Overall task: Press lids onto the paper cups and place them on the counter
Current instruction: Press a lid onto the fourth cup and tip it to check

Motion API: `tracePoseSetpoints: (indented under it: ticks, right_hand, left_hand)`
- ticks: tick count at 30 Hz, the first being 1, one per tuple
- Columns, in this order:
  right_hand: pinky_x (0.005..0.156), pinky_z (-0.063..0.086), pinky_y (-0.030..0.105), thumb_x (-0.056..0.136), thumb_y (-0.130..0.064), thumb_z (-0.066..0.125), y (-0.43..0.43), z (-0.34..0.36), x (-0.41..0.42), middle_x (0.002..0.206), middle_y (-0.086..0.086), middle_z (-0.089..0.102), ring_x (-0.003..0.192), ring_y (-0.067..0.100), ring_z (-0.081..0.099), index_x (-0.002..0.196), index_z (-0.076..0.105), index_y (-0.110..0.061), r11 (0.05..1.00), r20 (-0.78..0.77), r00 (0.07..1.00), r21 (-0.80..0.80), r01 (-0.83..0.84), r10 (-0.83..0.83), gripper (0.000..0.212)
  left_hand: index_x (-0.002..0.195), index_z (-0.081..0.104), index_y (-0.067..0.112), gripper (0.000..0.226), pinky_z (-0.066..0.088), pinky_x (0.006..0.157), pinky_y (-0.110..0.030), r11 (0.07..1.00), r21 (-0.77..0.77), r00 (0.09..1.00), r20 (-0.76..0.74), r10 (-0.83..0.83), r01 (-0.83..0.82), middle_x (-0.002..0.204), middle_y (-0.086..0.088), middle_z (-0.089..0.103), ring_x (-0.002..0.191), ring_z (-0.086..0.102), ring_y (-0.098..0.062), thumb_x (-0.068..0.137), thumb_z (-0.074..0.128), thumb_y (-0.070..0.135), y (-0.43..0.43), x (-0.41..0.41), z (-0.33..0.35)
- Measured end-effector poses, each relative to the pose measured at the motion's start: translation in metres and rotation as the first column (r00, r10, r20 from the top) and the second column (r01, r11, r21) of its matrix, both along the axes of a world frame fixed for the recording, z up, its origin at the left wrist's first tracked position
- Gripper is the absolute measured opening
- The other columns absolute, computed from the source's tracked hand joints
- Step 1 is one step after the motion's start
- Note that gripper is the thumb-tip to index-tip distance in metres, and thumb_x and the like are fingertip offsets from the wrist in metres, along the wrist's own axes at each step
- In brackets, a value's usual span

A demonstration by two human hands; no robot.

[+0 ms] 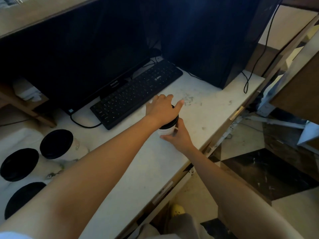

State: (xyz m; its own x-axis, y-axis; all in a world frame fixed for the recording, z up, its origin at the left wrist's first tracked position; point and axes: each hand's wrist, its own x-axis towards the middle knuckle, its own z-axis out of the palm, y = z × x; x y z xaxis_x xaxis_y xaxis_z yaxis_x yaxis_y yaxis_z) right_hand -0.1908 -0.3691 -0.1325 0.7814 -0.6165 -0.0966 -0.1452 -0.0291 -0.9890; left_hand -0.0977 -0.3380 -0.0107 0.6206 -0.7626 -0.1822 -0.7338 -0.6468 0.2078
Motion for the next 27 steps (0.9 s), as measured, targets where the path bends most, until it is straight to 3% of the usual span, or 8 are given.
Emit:
tracePoseSetpoints:
  ticks: [2, 5, 7, 9, 11, 14, 22, 27]
  right_hand:
    - [0.094, 0.049, 0.039, 0.066, -0.015, 0.083, 0.008, -0.002, 0.004, 0.125, 0.004, 0.05, 0.112, 0.019, 0.052, 0.126, 0.038, -0.016, 0.996, 0.001, 0.997, -0.044, 0.081, -0.081, 0.075]
    - [0.096, 0.048, 0.043, 0.064, -0.018, 0.084, 0.007, -0.007, 0.007, 0.126, 0.005, 0.049, 0.114, 0.021, 0.051, 0.126, 0.037, -0.018, 0.996, -0.007, 0.997, -0.057, 0.072, -0.073, 0.078]
    - [0.097, 0.047, 0.033, 0.066, -0.018, 0.084, 0.002, -0.009, 0.008, 0.129, 0.003, 0.048, 0.117, 0.017, 0.049, 0.13, 0.036, -0.018, 0.998, 0.002, 1.0, -0.065, 0.015, -0.015, 0.08]
    - [0.093, 0.043, 0.013, 0.069, -0.015, 0.082, -0.001, -0.008, 0.009, 0.13, -0.003, 0.047, 0.117, 0.009, 0.046, 0.13, 0.032, -0.025, 0.997, 0.01, 0.998, -0.06, -0.055, 0.056, 0.08]
    - [0.087, 0.041, 0.005, 0.071, -0.012, 0.08, -0.004, -0.005, 0.009, 0.126, -0.007, 0.045, 0.114, 0.004, 0.045, 0.129, 0.026, -0.03, 0.993, 0.0, 0.994, -0.033, -0.111, 0.111, 0.081]
    - [0.088, 0.044, 0.014, 0.073, -0.013, 0.079, -0.006, -0.005, 0.01, 0.125, -0.006, 0.046, 0.112, 0.006, 0.045, 0.136, 0.025, -0.022, 0.992, -0.028, 0.992, -0.036, -0.125, 0.124, 0.083]
    - [0.076, 0.038, 0.003, 0.072, -0.017, 0.08, 0.003, 0.012, 0.005, 0.123, -0.008, 0.047, 0.11, 0.006, 0.045, 0.139, 0.029, -0.017, 0.998, -0.069, 0.997, -0.039, -0.045, 0.043, 0.084]
    - [0.086, 0.04, 0.023, 0.069, -0.02, 0.082, -0.004, 0.044, -0.001, 0.127, -0.001, 0.053, 0.111, 0.011, 0.05, 0.133, 0.04, -0.018, 0.99, -0.054, 0.998, -0.142, -0.019, 0.011, 0.077]
  left_hand:
    - [0.141, 0.037, 0.02, 0.06, 0.029, 0.103, -0.05, 0.999, 0.044, 0.998, 0.065, -0.024, 0.021, 0.145, -0.007, 0.039, 0.135, 0.031, -0.026, 0.094, 0.026, 0.056, -0.001, -0.004, -0.004]
    - [0.135, 0.043, 0.02, 0.052, 0.032, 0.098, -0.047, 1.0, 0.005, 0.989, 0.142, -0.03, 0.03, 0.138, -0.004, 0.046, 0.128, 0.038, -0.022, 0.094, 0.029, 0.047, 0.001, -0.005, -0.011]
    - [0.133, 0.045, 0.02, 0.049, 0.034, 0.094, -0.046, 0.999, -0.02, 0.986, 0.164, -0.032, 0.036, 0.134, -0.002, 0.049, 0.124, 0.041, -0.021, 0.093, 0.029, 0.044, 0.001, -0.006, -0.015]
    - [0.131, 0.047, 0.02, 0.048, 0.034, 0.093, -0.045, 0.999, -0.028, 0.985, 0.168, -0.032, 0.037, 0.131, -0.001, 0.05, 0.122, 0.042, -0.02, 0.093, 0.029, 0.043, 0.0, -0.005, -0.016]
    - [0.13, 0.048, 0.019, 0.047, 0.034, 0.093, -0.045, 0.999, -0.032, 0.985, 0.172, -0.03, 0.036, 0.131, -0.001, 0.05, 0.121, 0.042, -0.021, 0.093, 0.03, 0.042, 0.001, -0.006, -0.016]
    - [0.129, 0.048, 0.018, 0.047, 0.034, 0.093, -0.044, 0.998, -0.037, 0.983, 0.179, -0.033, 0.041, 0.131, -0.002, 0.05, 0.121, 0.042, -0.021, 0.093, 0.03, 0.042, 0.001, -0.007, -0.016]
    - [0.135, 0.042, 0.02, 0.049, 0.032, 0.099, -0.045, 0.995, 0.015, 0.991, 0.087, -0.098, 0.097, 0.139, -0.003, 0.041, 0.13, 0.033, -0.022, 0.094, 0.031, 0.044, 0.002, 0.0, -0.007]
    - [0.139, 0.037, 0.024, 0.05, 0.027, 0.108, -0.05, 0.996, -0.01, 0.992, -0.087, -0.09, 0.089, 0.148, -0.004, 0.032, 0.138, 0.025, -0.024, 0.095, 0.031, 0.047, 0.003, 0.013, 0.026]
